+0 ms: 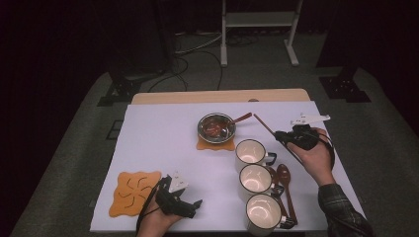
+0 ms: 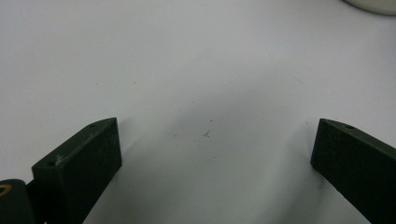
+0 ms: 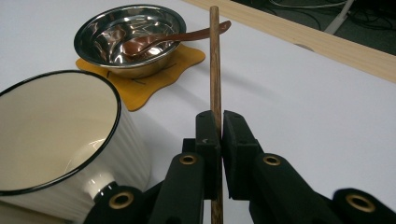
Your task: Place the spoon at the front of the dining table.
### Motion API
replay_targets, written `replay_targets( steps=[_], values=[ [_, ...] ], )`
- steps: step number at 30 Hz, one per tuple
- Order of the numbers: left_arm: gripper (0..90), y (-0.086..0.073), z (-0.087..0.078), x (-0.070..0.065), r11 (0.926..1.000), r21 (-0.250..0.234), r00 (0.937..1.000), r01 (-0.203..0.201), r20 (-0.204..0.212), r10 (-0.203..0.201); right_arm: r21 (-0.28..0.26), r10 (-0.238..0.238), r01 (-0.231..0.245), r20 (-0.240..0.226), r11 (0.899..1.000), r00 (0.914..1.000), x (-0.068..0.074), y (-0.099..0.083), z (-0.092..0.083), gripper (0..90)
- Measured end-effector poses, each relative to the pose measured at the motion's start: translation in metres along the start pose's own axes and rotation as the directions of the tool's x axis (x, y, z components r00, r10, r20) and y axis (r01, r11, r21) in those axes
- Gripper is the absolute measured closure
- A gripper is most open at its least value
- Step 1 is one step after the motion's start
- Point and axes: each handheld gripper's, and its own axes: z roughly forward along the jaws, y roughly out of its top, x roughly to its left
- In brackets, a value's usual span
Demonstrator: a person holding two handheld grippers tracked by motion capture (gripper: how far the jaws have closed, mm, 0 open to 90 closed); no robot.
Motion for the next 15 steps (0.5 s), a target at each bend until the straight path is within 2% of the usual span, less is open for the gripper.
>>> replay_targets(
  steps=[15],
  values=[
    [0.6,0.000,0.000,0.000,1.0000,0.000,1.0000,-0.003,-0.001,0.003,-0.004,-0.014,0.014,-0.024,1.000,0.9996,0.002,0.017,0.015,84.6]
  ],
)
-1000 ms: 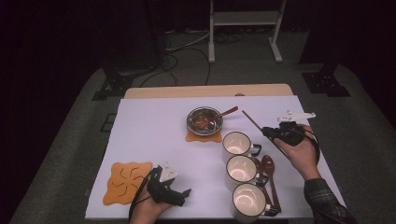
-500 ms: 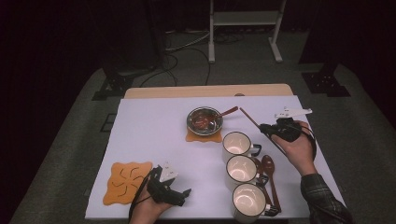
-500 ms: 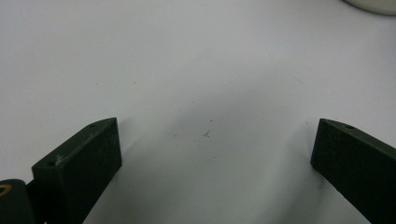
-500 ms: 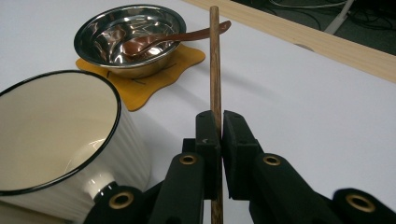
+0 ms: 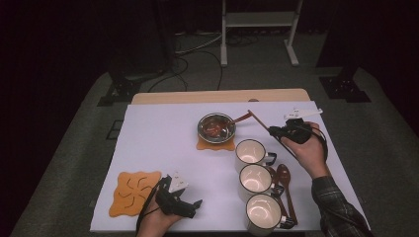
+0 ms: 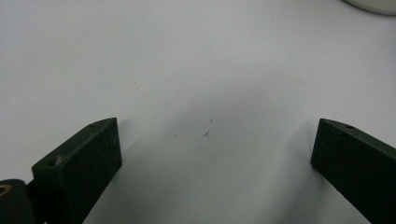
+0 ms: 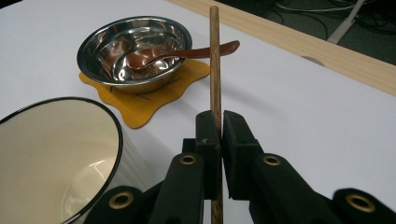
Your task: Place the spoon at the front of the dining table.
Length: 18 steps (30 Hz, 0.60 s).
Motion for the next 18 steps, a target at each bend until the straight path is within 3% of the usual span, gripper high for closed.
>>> replay_targets(
  steps=[18],
  values=[
    [0.7,0.000,0.000,0.000,1.0000,-0.001,1.0000,0.001,0.001,-0.001,0.009,0.008,-0.008,-0.012,1.000,0.9999,0.002,0.014,0.013,84.6]
  ],
)
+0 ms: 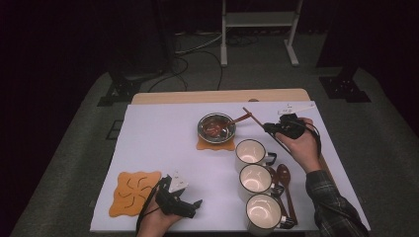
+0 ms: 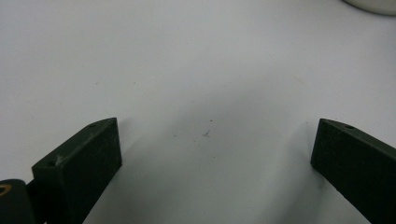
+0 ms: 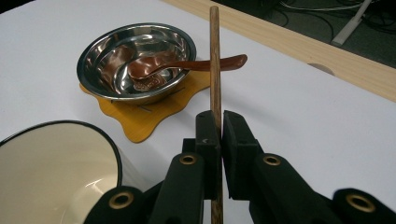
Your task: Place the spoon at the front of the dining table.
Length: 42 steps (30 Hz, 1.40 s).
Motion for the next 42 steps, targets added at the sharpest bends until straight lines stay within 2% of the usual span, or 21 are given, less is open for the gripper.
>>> replay_targets(
  steps=[14,42],
  values=[
    [0.6,0.000,0.000,0.000,1.0000,0.000,1.0000,-0.001,0.000,0.001,0.003,-0.003,0.003,-0.003,1.000,1.0000,0.001,0.012,0.006,84.6],
    [0.7,0.000,0.000,0.000,1.0000,0.002,1.0000,-0.002,0.000,0.002,0.014,-0.046,0.047,-0.027,0.999,0.9986,0.012,0.041,0.028,84.6]
  ],
)
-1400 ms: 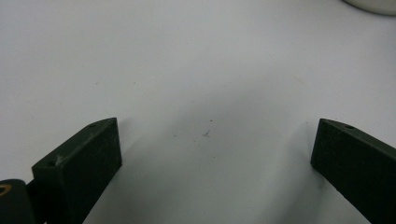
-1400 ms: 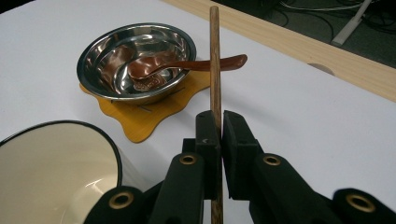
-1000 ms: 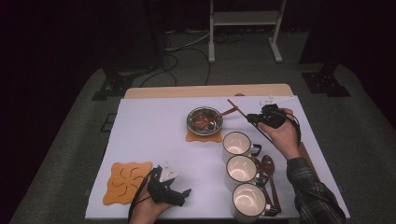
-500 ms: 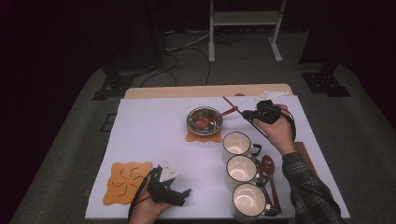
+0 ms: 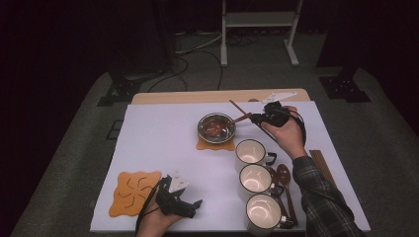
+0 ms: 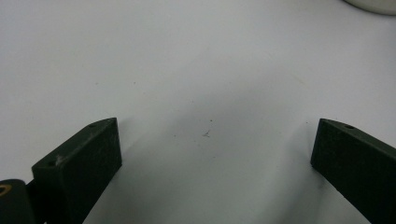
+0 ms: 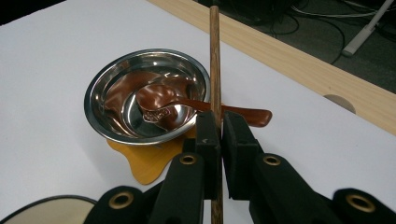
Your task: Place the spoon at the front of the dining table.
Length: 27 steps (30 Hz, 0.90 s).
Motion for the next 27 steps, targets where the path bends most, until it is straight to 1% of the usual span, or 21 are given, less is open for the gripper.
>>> replay_targets(
  steps=[16,27],
  values=[
    [0.6,0.000,0.000,0.000,1.0000,0.003,1.0000,0.000,0.002,0.000,0.015,-0.012,0.012,-0.012,1.000,0.9999,0.004,0.012,0.017,84.5],
    [0.6,0.000,0.000,0.000,1.0000,0.002,1.0000,0.001,0.002,-0.001,0.021,-0.017,0.017,-0.018,1.000,0.9997,0.007,0.019,0.025,84.6]
  ],
)
